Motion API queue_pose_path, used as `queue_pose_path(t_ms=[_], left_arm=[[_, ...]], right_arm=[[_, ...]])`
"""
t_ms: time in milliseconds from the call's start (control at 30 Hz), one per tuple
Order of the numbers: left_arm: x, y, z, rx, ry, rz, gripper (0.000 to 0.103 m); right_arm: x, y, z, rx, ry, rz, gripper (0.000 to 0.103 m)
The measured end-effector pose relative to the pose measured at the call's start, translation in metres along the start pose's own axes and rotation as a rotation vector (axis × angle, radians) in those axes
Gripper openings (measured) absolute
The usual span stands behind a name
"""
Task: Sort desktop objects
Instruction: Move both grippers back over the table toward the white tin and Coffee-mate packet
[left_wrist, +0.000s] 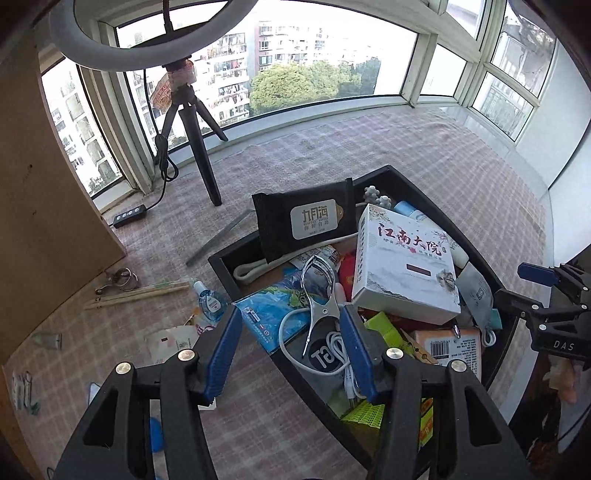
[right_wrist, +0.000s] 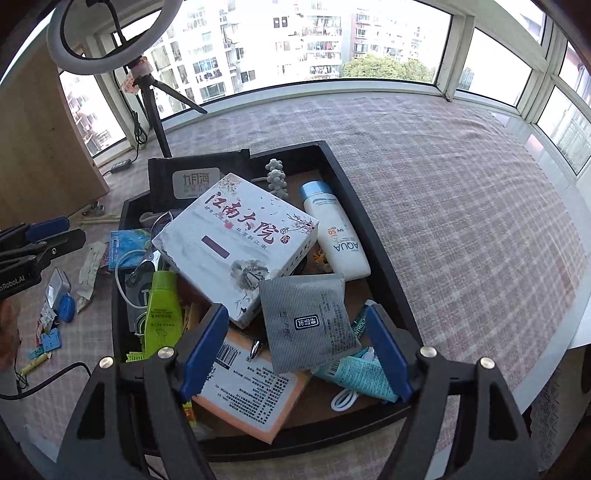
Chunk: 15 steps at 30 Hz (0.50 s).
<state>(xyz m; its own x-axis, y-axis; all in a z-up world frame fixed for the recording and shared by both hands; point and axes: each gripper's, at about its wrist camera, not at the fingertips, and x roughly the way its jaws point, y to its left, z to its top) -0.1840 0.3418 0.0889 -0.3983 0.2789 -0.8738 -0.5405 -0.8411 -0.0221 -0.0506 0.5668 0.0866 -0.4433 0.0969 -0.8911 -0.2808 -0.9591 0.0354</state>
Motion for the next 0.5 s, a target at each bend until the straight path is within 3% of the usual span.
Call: queue_pose_path(t_ms=[267, 500], left_arm=[[-0.011, 0.013, -0.006, -0.016, -0.011, 0.012, 0.052], [-0.028, 0.055, -0.027, -0.087, -0.01, 0.054, 0.052]], right_arm=[[-0.001, 0.009, -0.001, -0.013, 0.001, -0.012, 0.076], [-0.005, 0.041, 0.003, -0.051, -0.025, 0.032, 0.076]])
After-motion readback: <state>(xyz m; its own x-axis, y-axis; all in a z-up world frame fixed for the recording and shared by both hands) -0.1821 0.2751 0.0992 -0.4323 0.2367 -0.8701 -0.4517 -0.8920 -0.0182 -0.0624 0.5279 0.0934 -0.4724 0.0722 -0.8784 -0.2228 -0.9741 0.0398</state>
